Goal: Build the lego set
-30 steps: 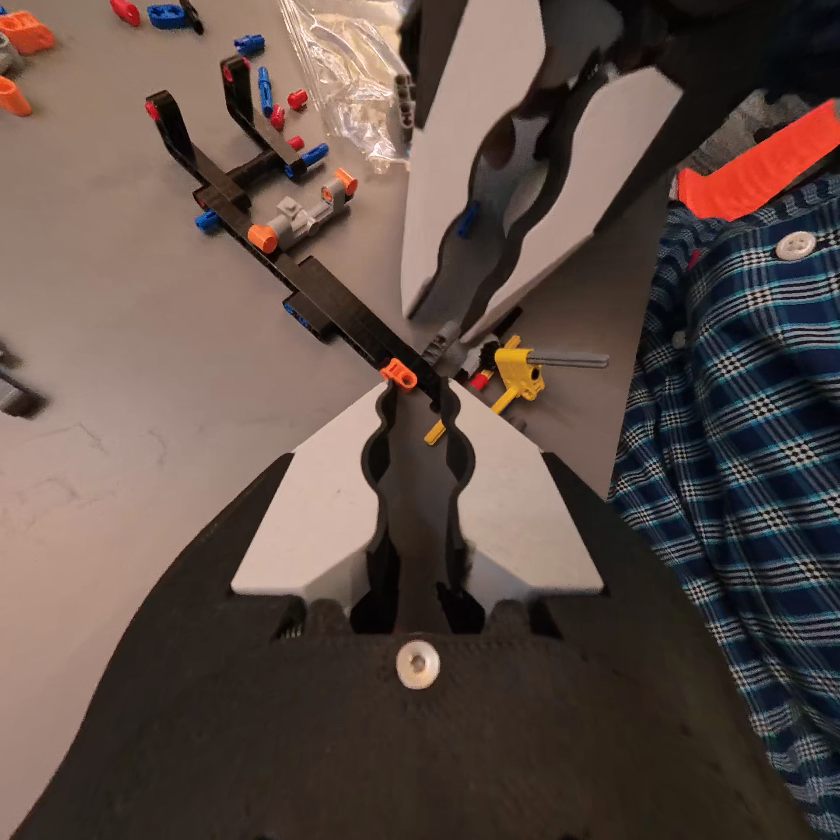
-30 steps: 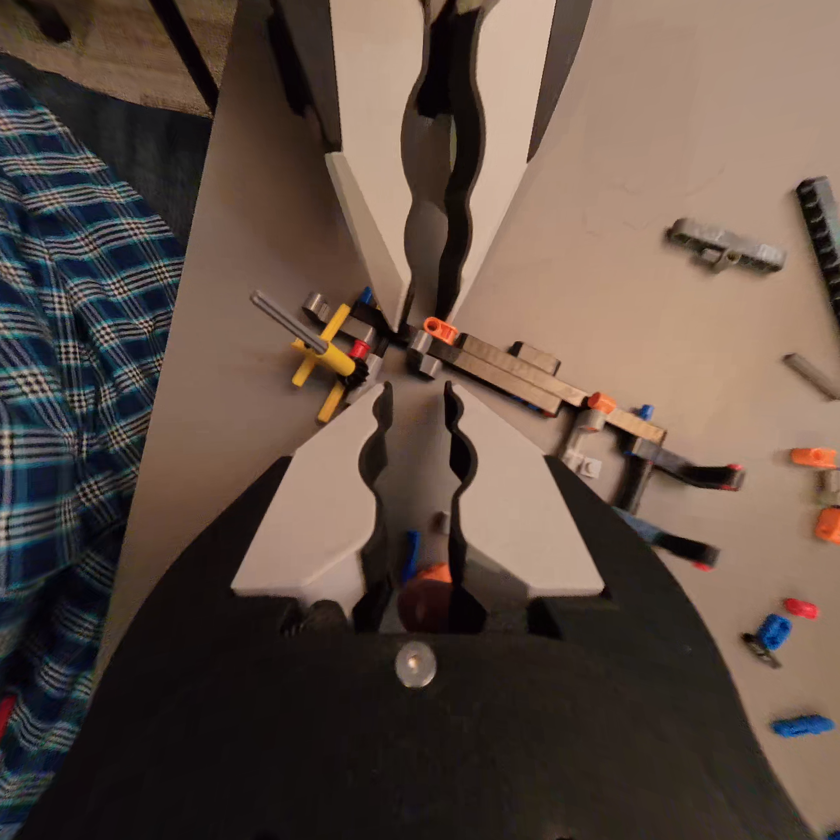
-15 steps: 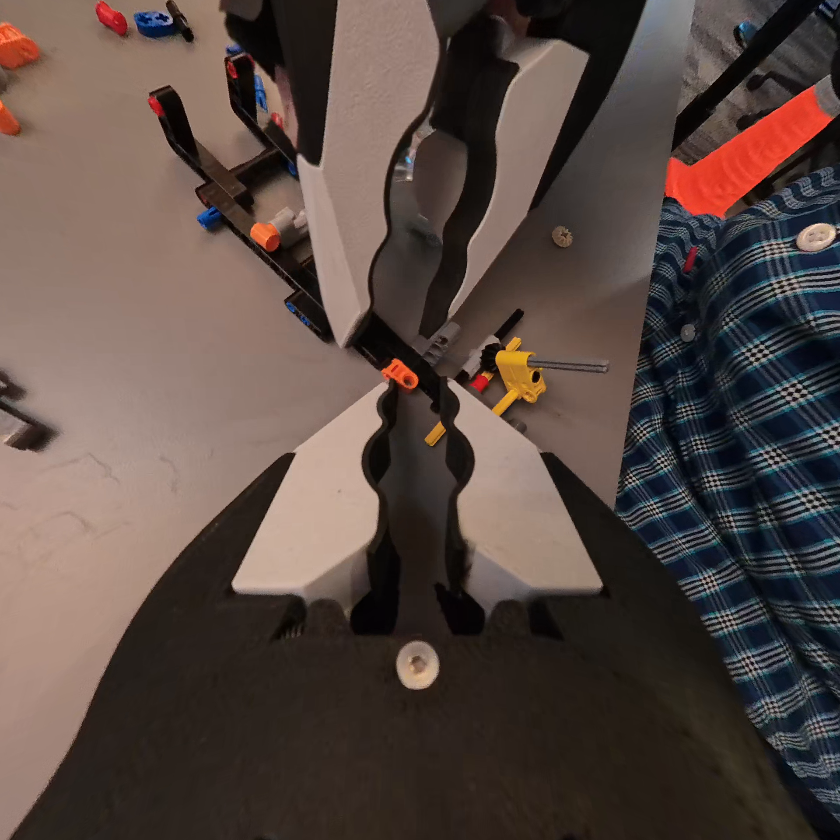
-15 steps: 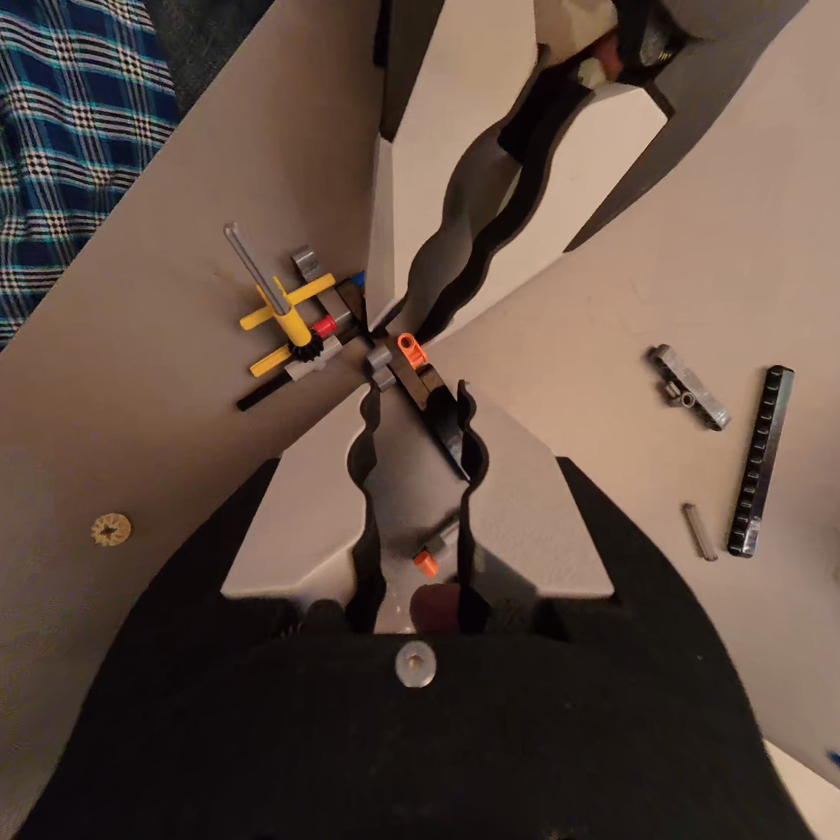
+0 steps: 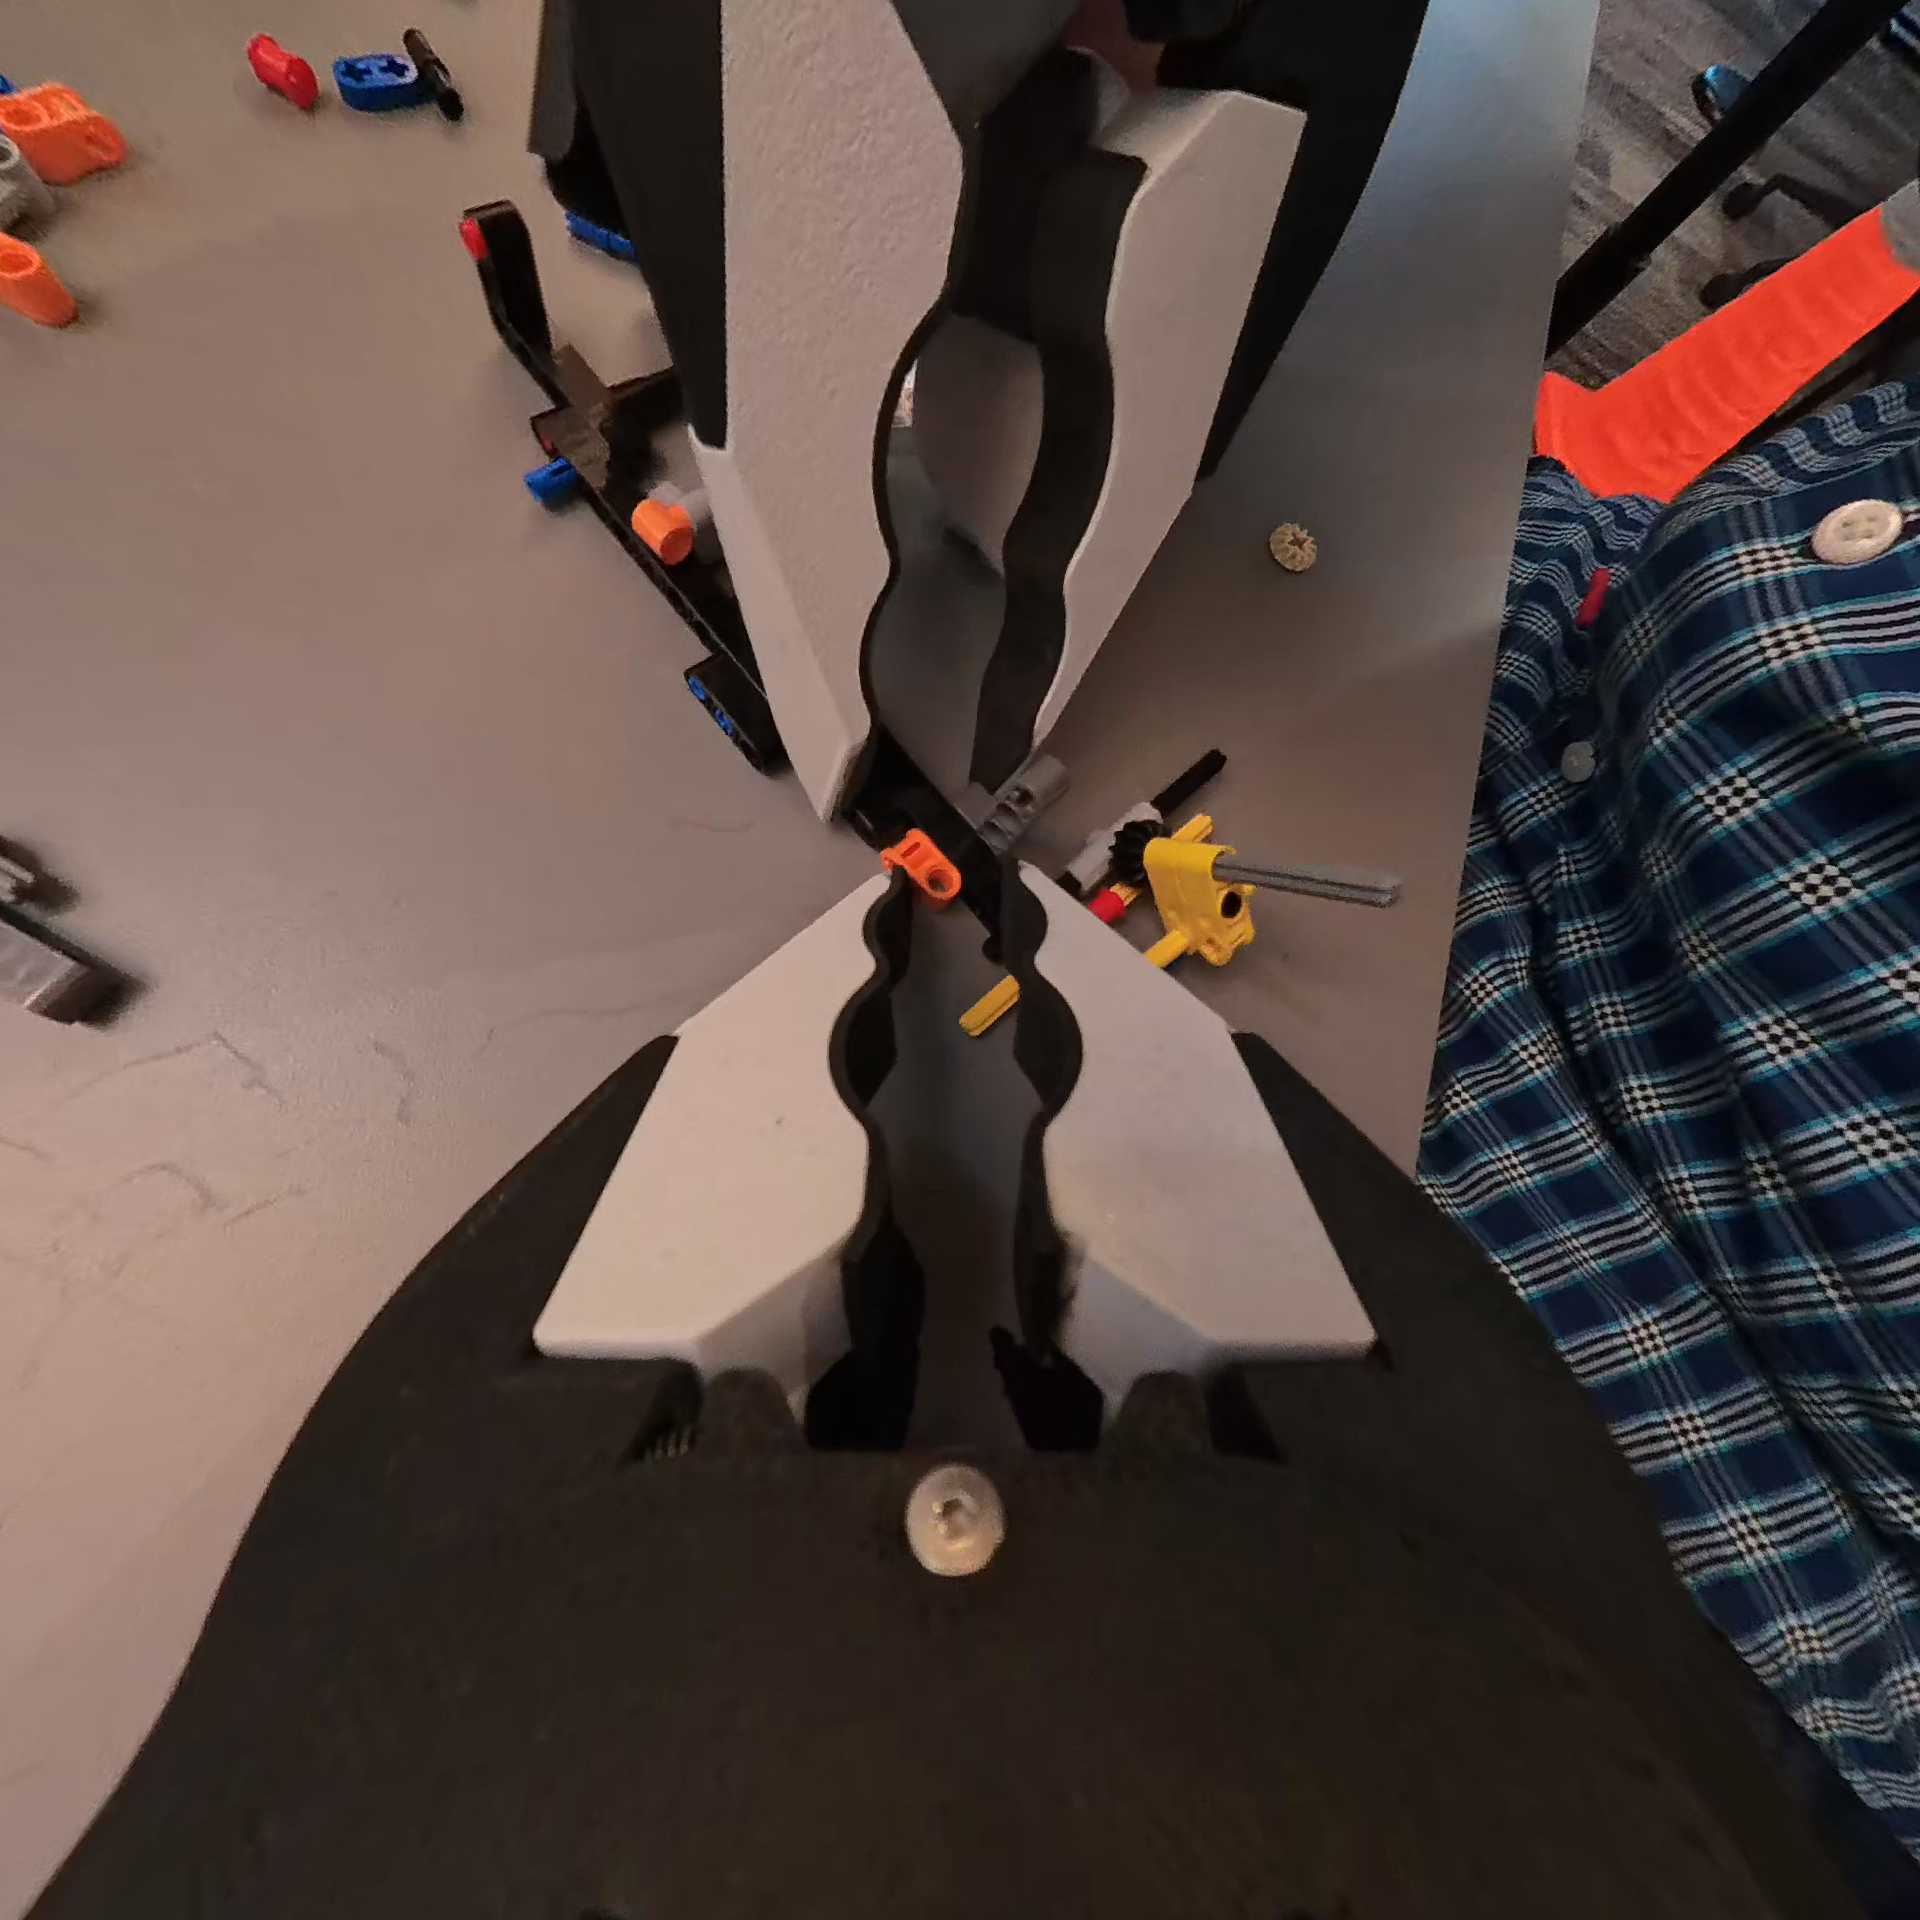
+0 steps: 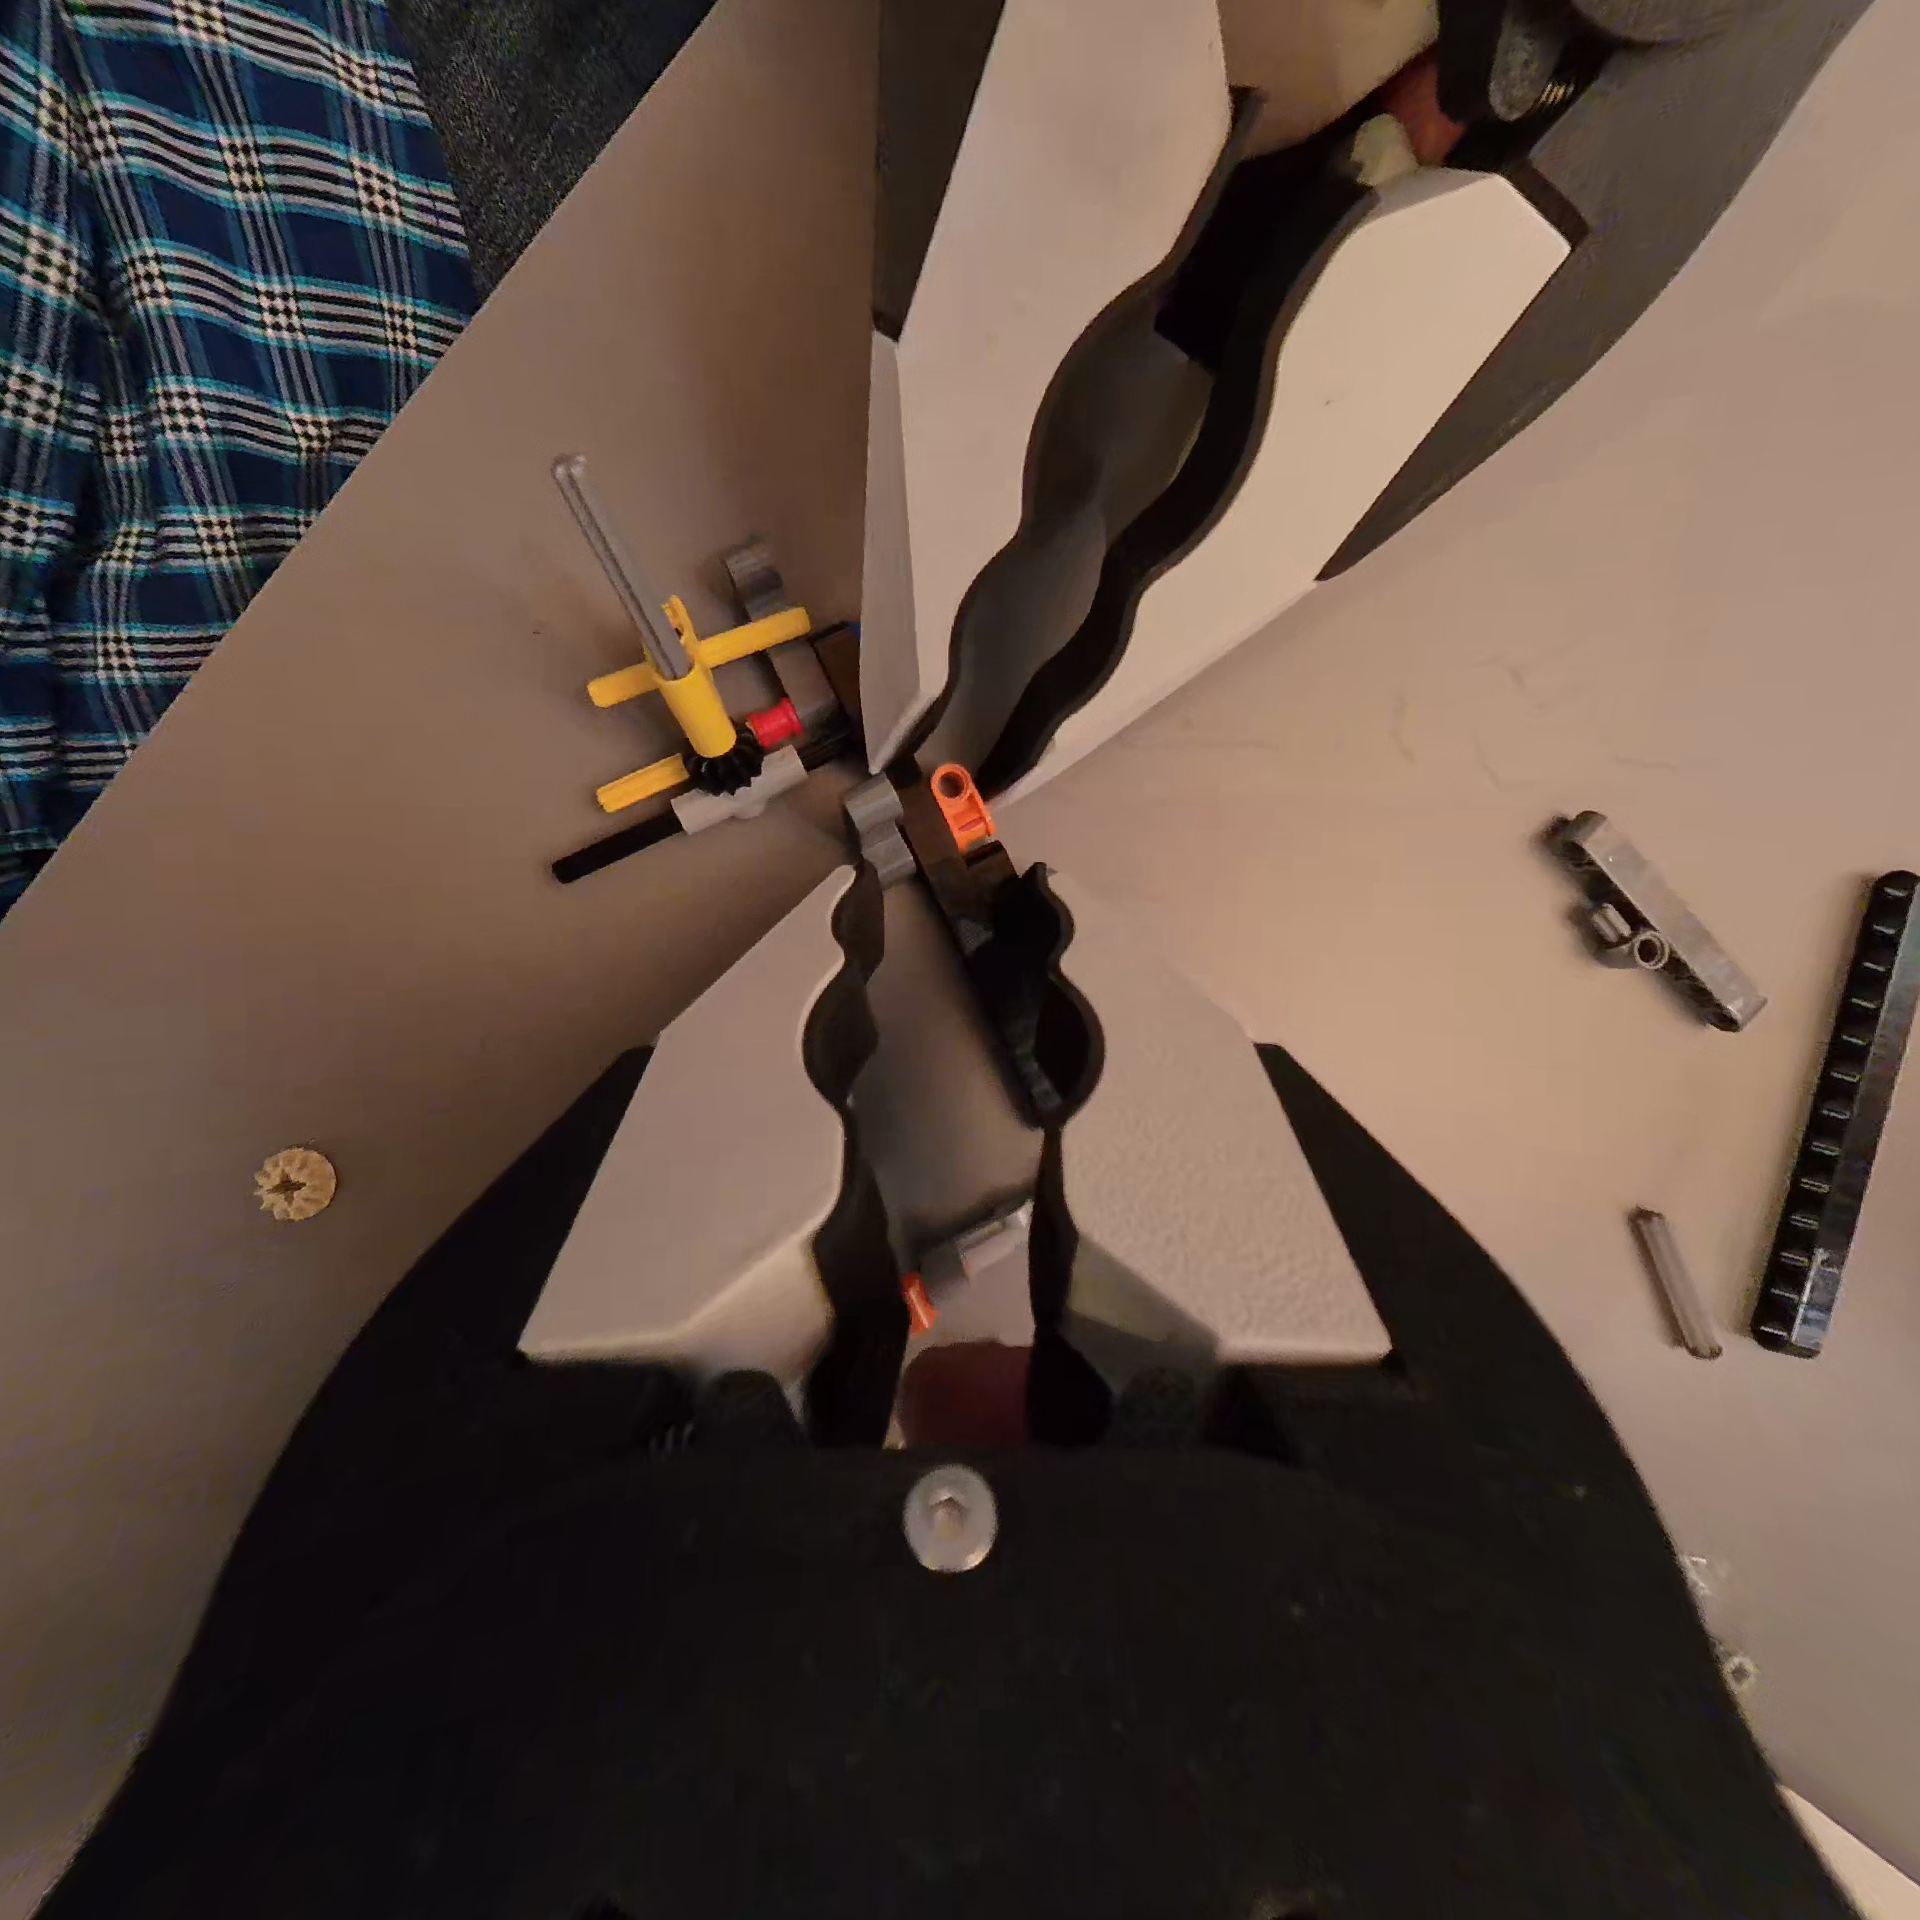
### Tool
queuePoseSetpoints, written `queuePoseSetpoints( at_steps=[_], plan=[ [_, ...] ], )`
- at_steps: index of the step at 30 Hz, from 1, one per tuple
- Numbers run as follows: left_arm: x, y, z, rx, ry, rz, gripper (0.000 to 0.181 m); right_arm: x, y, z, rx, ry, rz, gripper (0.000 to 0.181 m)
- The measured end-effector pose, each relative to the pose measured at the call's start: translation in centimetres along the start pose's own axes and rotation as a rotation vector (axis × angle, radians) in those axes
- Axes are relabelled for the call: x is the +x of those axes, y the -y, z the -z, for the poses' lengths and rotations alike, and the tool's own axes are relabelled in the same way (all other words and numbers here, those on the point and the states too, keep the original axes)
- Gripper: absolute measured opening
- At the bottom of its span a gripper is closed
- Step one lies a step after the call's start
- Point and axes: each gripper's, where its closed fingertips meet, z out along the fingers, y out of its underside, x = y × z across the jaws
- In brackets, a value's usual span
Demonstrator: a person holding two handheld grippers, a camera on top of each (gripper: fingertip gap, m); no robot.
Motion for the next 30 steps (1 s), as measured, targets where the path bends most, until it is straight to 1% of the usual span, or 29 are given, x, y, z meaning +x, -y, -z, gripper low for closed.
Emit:
queuePoseSetpoints(
  at_steps=[7, 10, 14, 16, 20, 22, 25, 27, 30],
  plan=[
    [-0.2, 0.3, 0.0, -0.008, -0.033, -0.003, 0.015, 0.1, -0.1, 0.1, -0.001, -0.043, -0.041, 0.026],
    [-0.4, 0.7, 0.4, -0.002, -0.032, 0.01, 0.027, 0.4, -0.4, 0.3, -0.005, -0.066, -0.065, 0.028],
    [-0.9, 1.5, 2.9, 0.024, 0.031, 0.033, 0.037, 0.3, -0.3, 1.0, 0.009, -0.104, -0.077, 0.032],
    [-0.1, 1.1, 3.9, -0.001, 0.049, 0.048, 0.04, 0.1, -0.1, 1.8, 0.026, -0.116, -0.082, 0.029],
    [2.7, -0.4, 3.6, -0.07, 0.098, 0.048, 0.061, -0.6, -0.4, 2.8, 0.035, -0.126, -0.12, 0.027],
    [3.6, -1.0, 2.7, -0.094, 0.146, 0.055, 0.061, -1.4, -0.2, 3.1, 0.047, -0.124, -0.134, 0.024],
    [4.4, -0.7, 1.6, -0.102, 0.221, 0.016, 0.059, -2.7, 0.6, 3.1, 0.088, -0.124, -0.15, 0.021],
    [4.4, -0.5, 1.0, -0.128, 0.277, -0.02, 0.054, -3.2, 1.0, 2.9, 0.106, -0.131, -0.167, 0.02],
    [4.0, -0.1, 0.2, -0.14, 0.326, -0.063, 0.047, -3.5, 0.5, 2.1, 0.088, -0.151, -0.19, 0.018]
  ],
)
